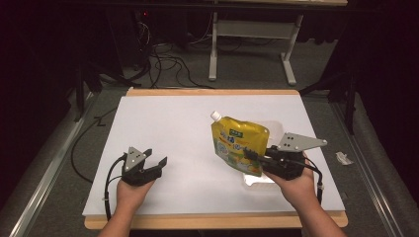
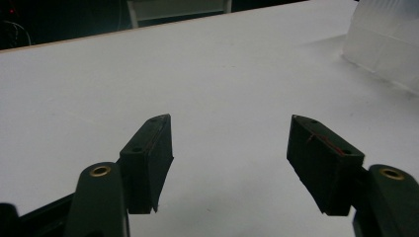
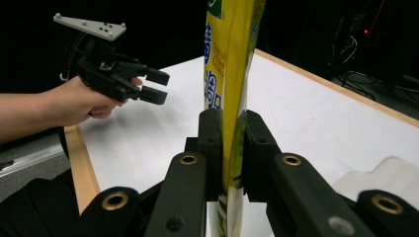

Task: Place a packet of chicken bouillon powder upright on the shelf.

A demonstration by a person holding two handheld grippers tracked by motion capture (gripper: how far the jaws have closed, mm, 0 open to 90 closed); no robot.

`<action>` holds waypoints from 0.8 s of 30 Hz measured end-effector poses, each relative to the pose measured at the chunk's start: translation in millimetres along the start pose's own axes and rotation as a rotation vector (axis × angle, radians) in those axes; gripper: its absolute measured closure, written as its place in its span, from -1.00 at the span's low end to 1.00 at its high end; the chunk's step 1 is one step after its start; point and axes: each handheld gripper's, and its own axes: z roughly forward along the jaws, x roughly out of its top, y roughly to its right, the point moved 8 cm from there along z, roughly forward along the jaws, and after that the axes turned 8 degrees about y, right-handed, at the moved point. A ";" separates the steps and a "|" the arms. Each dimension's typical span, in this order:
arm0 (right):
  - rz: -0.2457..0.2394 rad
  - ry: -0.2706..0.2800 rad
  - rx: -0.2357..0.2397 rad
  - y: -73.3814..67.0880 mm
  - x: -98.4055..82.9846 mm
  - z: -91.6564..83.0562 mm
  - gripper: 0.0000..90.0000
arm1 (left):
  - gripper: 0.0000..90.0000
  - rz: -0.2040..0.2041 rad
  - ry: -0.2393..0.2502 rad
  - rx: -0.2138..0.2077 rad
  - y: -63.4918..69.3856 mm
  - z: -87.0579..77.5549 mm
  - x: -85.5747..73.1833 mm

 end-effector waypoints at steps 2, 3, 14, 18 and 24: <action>0.003 0.003 -0.005 4.1 2.1 -2.9 0.84 | -0.23 0.000 -0.001 0.000 -0.1 0.1 -0.3; 0.005 0.006 -0.010 6.7 3.2 -4.2 0.84 | -0.23 0.000 0.000 0.002 -0.4 0.2 -0.5; 0.010 -0.009 -0.078 40.8 7.3 -19.4 0.84 | -0.23 -0.011 0.003 0.009 -2.5 -0.5 -0.9; 0.019 -0.018 -0.103 52.0 7.5 -25.1 0.84 | -0.23 -0.009 0.003 0.007 -2.3 0.5 -0.9; 0.027 -0.023 -0.106 72.7 4.9 -29.0 0.84 | -0.23 -0.009 0.002 0.010 -2.6 0.2 -1.1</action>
